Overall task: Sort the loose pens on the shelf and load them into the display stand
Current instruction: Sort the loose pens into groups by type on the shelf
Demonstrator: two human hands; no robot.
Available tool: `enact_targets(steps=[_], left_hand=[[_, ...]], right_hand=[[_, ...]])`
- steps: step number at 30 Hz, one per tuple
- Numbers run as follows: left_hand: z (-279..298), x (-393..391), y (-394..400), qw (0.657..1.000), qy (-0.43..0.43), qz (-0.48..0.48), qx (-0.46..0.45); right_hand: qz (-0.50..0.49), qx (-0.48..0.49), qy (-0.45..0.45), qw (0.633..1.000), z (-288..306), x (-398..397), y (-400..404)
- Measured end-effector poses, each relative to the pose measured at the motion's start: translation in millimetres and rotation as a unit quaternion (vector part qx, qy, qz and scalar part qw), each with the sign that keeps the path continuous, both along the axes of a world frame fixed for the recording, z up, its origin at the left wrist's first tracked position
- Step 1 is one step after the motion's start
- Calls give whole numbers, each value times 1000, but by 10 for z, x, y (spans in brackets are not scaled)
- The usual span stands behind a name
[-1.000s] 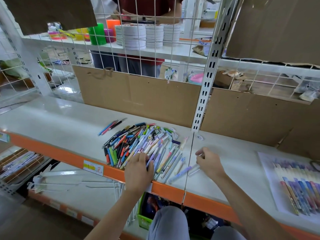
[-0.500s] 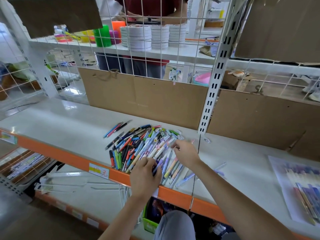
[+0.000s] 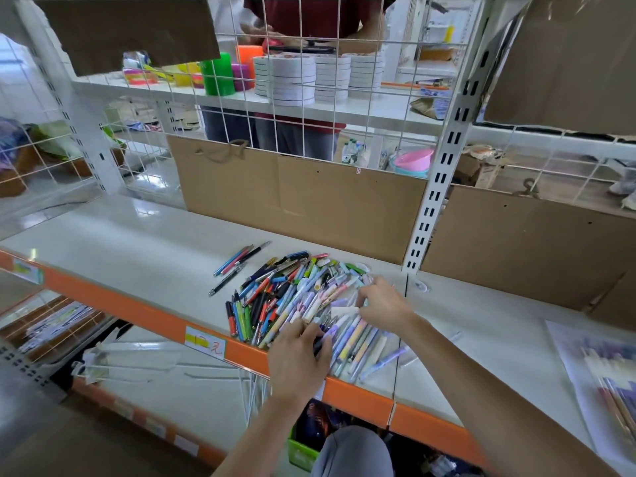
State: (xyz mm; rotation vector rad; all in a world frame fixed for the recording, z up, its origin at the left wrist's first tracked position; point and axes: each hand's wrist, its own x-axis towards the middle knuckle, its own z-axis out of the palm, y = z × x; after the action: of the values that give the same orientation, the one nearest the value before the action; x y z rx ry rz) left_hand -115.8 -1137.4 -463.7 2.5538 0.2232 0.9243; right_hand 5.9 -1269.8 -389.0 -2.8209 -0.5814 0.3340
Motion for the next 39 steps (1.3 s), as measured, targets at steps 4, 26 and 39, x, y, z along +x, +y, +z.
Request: enact_targets(steps=[4,26,39], left_hand=[[-9,-2,3,1000,-5,-5,3],[79,-51,-25,996,56,8,-73],[231,-15,-389,989,98,-107,-26]], right_hand=[[-2,33,-5,999,50,-4,-21],[-67,285,73,954,-1,-484,-602],[-224,580,157,768,-285,-1004,-1020]])
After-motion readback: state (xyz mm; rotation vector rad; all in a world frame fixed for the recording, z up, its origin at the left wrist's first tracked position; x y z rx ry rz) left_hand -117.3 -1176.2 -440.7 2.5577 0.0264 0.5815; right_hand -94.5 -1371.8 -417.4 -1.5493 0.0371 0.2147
